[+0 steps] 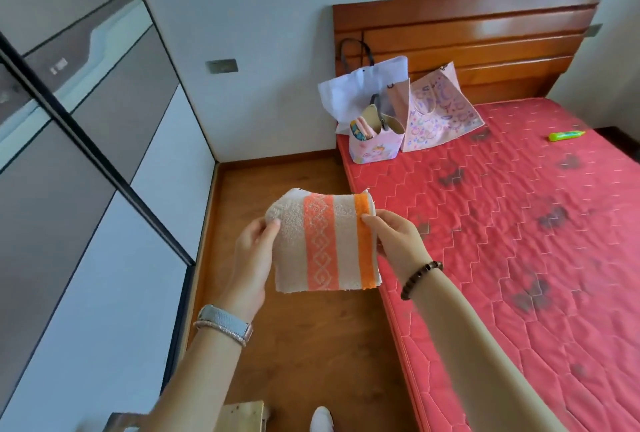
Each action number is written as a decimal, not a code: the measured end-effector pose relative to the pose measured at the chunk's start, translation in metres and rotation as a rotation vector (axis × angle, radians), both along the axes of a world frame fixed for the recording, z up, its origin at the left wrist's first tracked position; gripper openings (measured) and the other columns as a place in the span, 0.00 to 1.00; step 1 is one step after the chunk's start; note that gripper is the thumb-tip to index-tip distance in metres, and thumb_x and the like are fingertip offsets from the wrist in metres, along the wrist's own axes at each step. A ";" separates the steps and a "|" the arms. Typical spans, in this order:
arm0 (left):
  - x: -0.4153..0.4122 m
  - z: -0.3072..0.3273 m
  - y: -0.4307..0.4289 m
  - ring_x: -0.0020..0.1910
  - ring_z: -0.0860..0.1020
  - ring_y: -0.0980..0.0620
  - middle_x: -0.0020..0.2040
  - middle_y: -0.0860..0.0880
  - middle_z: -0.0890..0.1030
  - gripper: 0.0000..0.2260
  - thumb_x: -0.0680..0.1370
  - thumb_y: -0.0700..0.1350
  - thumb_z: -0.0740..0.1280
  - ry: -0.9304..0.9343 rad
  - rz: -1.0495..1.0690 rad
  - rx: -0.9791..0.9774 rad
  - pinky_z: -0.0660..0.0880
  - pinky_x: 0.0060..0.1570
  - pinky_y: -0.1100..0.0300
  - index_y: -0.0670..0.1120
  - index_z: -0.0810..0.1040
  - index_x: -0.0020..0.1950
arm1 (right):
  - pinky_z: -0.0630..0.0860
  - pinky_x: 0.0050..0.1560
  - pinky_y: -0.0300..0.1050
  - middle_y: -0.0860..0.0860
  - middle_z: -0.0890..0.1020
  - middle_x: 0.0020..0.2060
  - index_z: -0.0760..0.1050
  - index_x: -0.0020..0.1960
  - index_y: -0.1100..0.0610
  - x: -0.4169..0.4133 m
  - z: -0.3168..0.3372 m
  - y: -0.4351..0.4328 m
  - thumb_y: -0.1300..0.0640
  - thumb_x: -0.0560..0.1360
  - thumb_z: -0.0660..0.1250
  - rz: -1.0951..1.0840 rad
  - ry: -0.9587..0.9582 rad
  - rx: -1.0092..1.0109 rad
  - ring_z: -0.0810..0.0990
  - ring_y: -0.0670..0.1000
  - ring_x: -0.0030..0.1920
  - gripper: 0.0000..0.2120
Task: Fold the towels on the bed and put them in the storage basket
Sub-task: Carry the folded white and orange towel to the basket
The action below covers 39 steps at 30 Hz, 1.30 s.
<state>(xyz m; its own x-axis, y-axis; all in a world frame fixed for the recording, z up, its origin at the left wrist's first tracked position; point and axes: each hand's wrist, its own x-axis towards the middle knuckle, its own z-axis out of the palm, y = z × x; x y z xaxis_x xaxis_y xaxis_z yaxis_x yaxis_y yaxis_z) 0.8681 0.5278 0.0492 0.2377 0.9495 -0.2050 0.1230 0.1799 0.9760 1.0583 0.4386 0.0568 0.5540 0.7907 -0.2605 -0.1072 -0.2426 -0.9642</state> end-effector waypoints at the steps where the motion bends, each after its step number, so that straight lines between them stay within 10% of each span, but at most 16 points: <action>1: 0.004 0.000 0.015 0.56 0.77 0.54 0.55 0.52 0.80 0.09 0.82 0.53 0.62 0.011 -0.013 0.008 0.77 0.52 0.57 0.53 0.79 0.56 | 0.74 0.36 0.34 0.39 0.80 0.28 0.80 0.49 0.56 0.003 -0.001 0.011 0.55 0.79 0.64 -0.017 0.007 0.002 0.79 0.37 0.31 0.07; 13: 0.063 -0.009 0.126 0.53 0.77 0.57 0.53 0.54 0.80 0.06 0.83 0.50 0.62 -0.010 -0.117 -0.049 0.74 0.46 0.61 0.55 0.78 0.51 | 0.73 0.33 0.34 0.40 0.79 0.28 0.80 0.50 0.56 0.051 -0.022 0.107 0.55 0.80 0.64 -0.107 0.049 -0.016 0.78 0.39 0.31 0.08; 20: 0.113 -0.018 0.197 0.56 0.77 0.54 0.54 0.52 0.80 0.06 0.83 0.50 0.62 -0.001 -0.114 -0.071 0.75 0.52 0.58 0.53 0.79 0.53 | 0.80 0.53 0.49 0.50 0.83 0.42 0.81 0.51 0.56 0.102 -0.033 0.180 0.54 0.79 0.65 -0.109 0.078 -0.024 0.82 0.50 0.46 0.08; 33: 0.247 -0.016 0.337 0.53 0.76 0.56 0.53 0.54 0.78 0.06 0.83 0.50 0.61 -0.014 -0.039 -0.120 0.74 0.47 0.59 0.57 0.76 0.50 | 0.80 0.56 0.51 0.54 0.84 0.48 0.80 0.50 0.55 0.229 -0.037 0.333 0.53 0.79 0.65 -0.138 0.133 -0.060 0.83 0.55 0.51 0.08; 39: 0.275 -0.022 0.402 0.58 0.77 0.50 0.56 0.52 0.79 0.07 0.83 0.52 0.62 0.020 -0.039 -0.123 0.76 0.60 0.46 0.54 0.77 0.56 | 0.78 0.60 0.56 0.57 0.84 0.51 0.80 0.48 0.53 0.258 -0.043 0.390 0.53 0.79 0.65 -0.134 0.155 -0.098 0.82 0.57 0.54 0.06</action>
<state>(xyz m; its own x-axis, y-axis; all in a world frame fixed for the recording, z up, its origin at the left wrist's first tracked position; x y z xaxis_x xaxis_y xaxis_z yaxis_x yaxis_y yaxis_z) 1.1432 0.9303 0.0275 0.2689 0.9068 -0.3245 0.1512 0.2930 0.9441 1.3159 0.8282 0.0141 0.5997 0.6795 -0.4226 -0.2897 -0.3080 -0.9062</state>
